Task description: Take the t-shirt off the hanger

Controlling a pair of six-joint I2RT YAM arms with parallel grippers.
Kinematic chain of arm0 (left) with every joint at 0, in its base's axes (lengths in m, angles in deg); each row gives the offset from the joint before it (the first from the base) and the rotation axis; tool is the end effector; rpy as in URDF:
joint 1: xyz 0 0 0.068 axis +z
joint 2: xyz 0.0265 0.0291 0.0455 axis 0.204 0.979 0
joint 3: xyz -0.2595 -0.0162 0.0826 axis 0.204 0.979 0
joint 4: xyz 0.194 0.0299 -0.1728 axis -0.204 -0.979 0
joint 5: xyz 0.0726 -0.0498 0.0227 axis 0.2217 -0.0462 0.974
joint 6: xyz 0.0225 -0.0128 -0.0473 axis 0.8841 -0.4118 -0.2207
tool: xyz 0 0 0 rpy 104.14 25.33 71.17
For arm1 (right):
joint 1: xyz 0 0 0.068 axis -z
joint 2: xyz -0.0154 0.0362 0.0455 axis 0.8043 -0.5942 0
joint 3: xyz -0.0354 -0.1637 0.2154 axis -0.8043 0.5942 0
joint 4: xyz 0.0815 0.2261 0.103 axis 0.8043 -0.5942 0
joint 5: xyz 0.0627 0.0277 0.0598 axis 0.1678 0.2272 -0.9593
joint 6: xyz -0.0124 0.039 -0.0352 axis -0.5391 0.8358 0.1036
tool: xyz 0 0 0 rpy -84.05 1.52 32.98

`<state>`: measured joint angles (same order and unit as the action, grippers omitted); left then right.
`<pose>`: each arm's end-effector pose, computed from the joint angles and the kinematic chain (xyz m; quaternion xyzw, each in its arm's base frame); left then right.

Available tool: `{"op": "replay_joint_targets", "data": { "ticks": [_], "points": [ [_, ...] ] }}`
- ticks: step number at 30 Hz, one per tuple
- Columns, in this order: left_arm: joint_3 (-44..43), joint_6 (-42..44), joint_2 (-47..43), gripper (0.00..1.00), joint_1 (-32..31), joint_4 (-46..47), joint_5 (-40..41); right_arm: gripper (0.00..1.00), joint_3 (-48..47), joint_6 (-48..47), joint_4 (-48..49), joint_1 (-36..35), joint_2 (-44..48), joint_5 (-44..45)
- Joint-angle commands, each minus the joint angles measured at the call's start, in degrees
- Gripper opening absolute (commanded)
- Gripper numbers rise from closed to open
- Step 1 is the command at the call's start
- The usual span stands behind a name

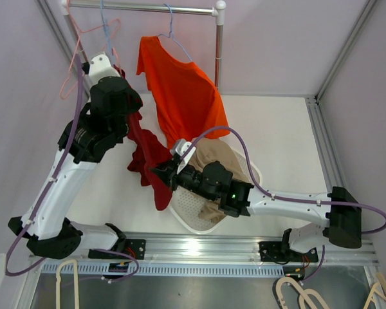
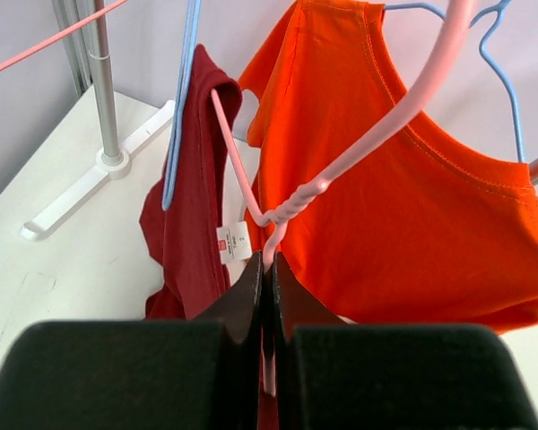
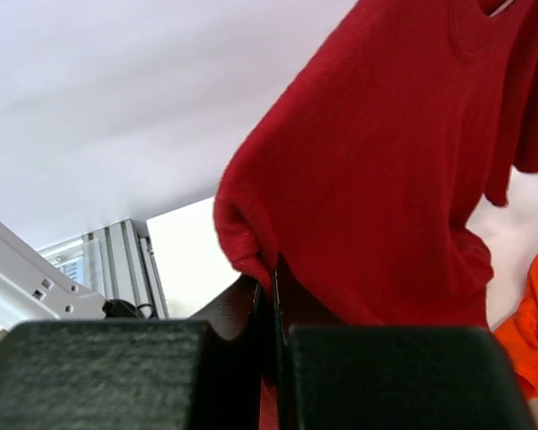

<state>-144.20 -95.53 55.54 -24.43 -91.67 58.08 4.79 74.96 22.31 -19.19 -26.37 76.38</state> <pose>0.1912 -0.1087 0.5192 -0.1815 0.7515 -0.0380 0.6332 0.1049 0.3208 0.3577 -0.3392 0.5655 0.4183 0.6246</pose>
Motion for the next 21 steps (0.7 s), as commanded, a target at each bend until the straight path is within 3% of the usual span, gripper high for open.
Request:
{"op": "replay_joint_targets", "data": {
  "ticks": [1,13,21],
  "points": [
    [-2.0,2.9,2.5,0.01,-0.4,6.5,2.0,0.00,-1.0,0.8,-0.5,-0.7,2.2,1.1],
    [-18.2,5.7,21.6,0.01,8.3,8.7,-1.8,0.00,2.3,2.6,-8.7,-4.3,12.3,6.0],
    [-27.1,8.8,27.6,0.01,12.5,8.1,-3.3,0.00,9.7,5.5,-13.3,-7.5,19.9,9.5]
  ]
}}
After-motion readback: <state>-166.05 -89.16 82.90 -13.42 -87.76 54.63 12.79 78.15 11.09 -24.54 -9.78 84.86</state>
